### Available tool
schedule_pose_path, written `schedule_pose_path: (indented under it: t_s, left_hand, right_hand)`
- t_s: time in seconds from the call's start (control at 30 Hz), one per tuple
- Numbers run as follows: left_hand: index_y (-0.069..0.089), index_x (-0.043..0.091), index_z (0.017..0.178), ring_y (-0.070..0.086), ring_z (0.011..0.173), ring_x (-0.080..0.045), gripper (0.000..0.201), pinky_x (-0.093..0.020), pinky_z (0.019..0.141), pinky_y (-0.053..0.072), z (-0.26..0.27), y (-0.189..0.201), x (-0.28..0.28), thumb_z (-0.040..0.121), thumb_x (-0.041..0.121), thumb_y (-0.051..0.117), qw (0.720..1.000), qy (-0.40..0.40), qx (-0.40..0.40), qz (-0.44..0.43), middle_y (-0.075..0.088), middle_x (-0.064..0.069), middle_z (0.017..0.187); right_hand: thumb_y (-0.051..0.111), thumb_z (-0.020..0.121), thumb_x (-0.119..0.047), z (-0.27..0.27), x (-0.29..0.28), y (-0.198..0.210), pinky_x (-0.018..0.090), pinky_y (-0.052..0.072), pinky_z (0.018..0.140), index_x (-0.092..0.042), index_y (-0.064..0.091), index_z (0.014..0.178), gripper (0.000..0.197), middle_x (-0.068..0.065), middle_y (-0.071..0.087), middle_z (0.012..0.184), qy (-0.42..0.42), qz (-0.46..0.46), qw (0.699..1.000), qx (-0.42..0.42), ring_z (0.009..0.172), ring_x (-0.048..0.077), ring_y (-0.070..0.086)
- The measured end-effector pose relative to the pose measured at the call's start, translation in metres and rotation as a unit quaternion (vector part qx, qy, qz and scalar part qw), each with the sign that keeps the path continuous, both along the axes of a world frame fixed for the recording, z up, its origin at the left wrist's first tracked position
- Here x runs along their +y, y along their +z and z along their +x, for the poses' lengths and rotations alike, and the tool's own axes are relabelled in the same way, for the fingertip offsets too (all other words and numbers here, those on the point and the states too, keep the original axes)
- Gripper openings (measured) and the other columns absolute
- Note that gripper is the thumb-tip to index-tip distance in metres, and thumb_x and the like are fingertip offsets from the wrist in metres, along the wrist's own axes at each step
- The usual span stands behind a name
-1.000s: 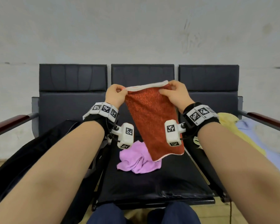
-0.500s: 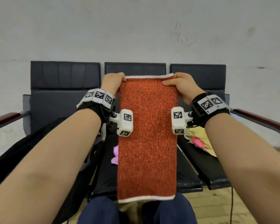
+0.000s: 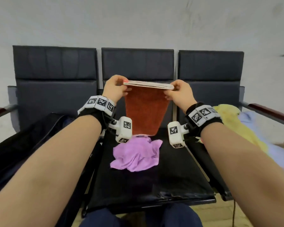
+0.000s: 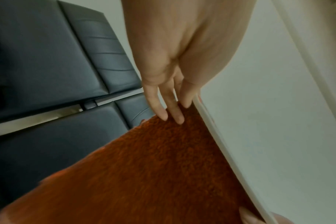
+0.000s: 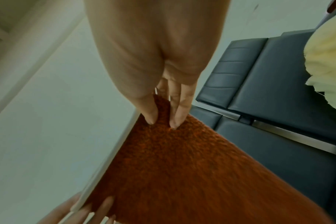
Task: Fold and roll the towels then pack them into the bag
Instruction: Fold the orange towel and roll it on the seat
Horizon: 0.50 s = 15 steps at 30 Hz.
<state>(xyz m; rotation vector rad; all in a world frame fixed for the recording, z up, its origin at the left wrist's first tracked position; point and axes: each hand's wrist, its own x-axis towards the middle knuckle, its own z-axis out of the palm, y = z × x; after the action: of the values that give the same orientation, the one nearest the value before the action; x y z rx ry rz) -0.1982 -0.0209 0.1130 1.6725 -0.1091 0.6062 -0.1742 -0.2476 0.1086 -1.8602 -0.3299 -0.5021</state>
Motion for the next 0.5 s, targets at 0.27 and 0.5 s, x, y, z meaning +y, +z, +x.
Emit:
schedule_pose_path:
  t_s: [0.27,0.5]
  left_hand:
    - [0.056,0.024,0.073,0.059,0.075,-0.008,0.038,-0.023,0.077,0.048,0.007,-0.13,0.013,0.077,-0.013,0.062,0.992,0.045,0.092,0.074,0.062,0.003,0.081]
    - [0.058,0.015,0.069,0.056,0.056,-0.002,0.031,-0.027,0.074,0.045,-0.026,-0.237,0.008,0.075,-0.015,0.065,0.945,-0.023,0.309,0.105,0.061,0.009,0.058]
  right_hand:
    - [0.067,0.073,0.001,0.018,0.01,-0.126,0.023,0.047,0.069,-0.018,0.056,0.074,0.022,-0.006,0.058,0.074,-0.023,-0.103,0.99,0.089,0.073,0.013,0.057]
    - [0.068,0.07,-0.002,-0.012,-0.006,-0.234,0.027,0.046,0.069,-0.019,0.056,0.061,0.022,0.002,0.061,0.07,-0.009,-0.21,0.941,0.266,0.072,0.019,0.058]
